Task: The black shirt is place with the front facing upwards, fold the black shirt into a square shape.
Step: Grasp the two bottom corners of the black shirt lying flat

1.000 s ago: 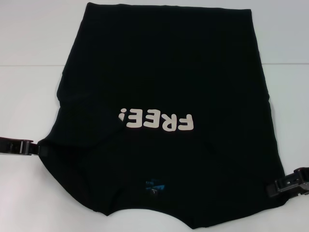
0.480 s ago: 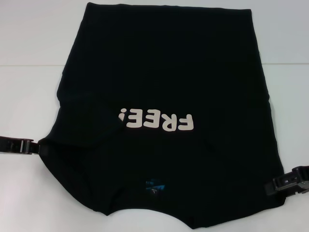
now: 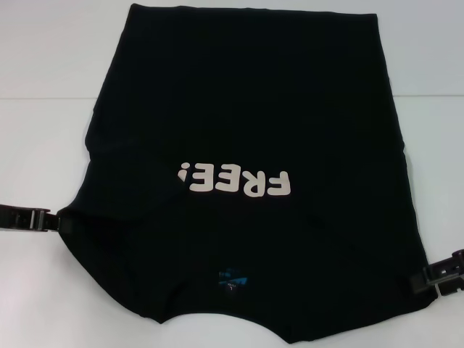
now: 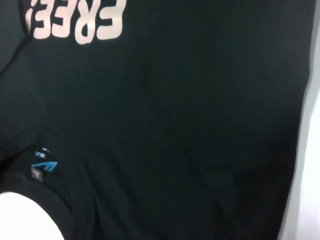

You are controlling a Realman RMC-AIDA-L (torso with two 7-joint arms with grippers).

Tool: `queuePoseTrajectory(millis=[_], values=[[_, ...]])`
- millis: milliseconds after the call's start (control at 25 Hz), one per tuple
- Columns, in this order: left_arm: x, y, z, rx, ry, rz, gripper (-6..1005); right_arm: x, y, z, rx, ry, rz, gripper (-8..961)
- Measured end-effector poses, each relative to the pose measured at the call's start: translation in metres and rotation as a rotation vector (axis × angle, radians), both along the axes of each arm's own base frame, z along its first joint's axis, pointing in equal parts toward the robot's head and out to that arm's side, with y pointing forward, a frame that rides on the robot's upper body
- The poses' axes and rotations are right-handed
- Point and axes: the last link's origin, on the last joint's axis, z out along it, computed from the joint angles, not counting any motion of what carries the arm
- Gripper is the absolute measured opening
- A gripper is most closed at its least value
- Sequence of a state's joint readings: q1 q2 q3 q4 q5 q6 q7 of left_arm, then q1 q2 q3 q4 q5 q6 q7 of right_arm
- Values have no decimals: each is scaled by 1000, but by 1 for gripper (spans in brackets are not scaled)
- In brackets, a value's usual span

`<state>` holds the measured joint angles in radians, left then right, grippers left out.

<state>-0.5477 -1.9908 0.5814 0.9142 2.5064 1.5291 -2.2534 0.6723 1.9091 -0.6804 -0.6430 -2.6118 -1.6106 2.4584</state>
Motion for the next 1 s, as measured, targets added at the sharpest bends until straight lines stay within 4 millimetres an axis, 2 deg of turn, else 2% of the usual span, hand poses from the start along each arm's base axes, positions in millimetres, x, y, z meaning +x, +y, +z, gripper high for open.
queuePoseTrajectory(millis=[1000], values=[[1, 1, 1, 1, 0, -2, 16, -1, 1, -8, -15, -17, 9, 802]])
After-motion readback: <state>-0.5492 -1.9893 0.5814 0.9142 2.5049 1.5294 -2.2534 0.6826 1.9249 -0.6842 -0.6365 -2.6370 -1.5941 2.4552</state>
